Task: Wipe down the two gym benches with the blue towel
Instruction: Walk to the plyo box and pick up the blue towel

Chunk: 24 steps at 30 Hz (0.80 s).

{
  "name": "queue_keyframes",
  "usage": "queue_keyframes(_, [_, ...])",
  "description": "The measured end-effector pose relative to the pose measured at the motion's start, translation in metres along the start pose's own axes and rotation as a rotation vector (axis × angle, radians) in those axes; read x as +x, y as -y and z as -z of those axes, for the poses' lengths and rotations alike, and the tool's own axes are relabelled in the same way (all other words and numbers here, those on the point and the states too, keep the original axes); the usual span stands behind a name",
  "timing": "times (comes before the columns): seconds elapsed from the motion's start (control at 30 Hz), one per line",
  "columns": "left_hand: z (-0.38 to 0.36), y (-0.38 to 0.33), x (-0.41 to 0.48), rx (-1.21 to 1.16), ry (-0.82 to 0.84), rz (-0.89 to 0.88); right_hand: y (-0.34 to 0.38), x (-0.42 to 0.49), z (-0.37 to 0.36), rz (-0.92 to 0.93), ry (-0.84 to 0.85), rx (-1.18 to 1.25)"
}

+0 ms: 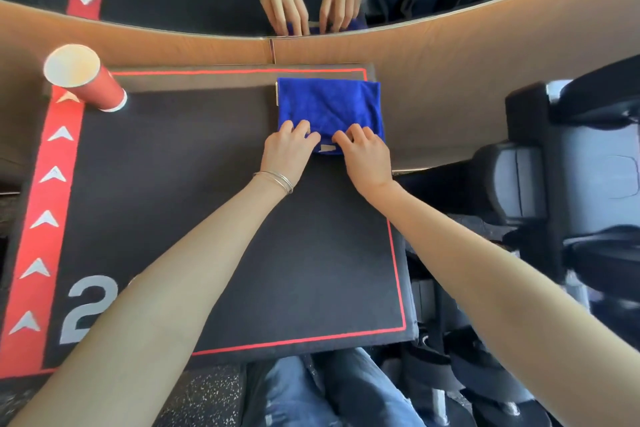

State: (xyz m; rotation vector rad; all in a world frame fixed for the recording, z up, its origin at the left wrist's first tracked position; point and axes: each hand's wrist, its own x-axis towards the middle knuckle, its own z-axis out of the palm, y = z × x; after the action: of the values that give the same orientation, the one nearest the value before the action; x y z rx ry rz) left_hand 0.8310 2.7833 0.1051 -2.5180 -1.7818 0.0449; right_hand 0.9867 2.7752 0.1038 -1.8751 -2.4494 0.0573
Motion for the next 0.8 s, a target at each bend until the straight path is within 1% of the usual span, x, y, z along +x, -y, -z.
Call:
queue_keyframes(0.2, [0.010,-0.004,-0.065,0.060,-0.020,-0.109,0.028,-0.060,-0.004,-0.042,-0.138,0.033])
queue_keyframes(0.33, [0.014,-0.002,-0.109,0.044,-0.009,-0.178,0.057,-0.104,-0.007,-0.092,-0.204,0.043])
queue_keyframes(0.6, [0.020,0.006,-0.194,0.012,-0.072,-0.310,0.117,-0.191,-0.013,-0.238,-0.267,-0.014])
queue_keyframes(0.8, [0.017,0.012,-0.250,-0.076,-0.146,-0.393,0.160,-0.250,-0.008,-0.292,-0.221,0.016])
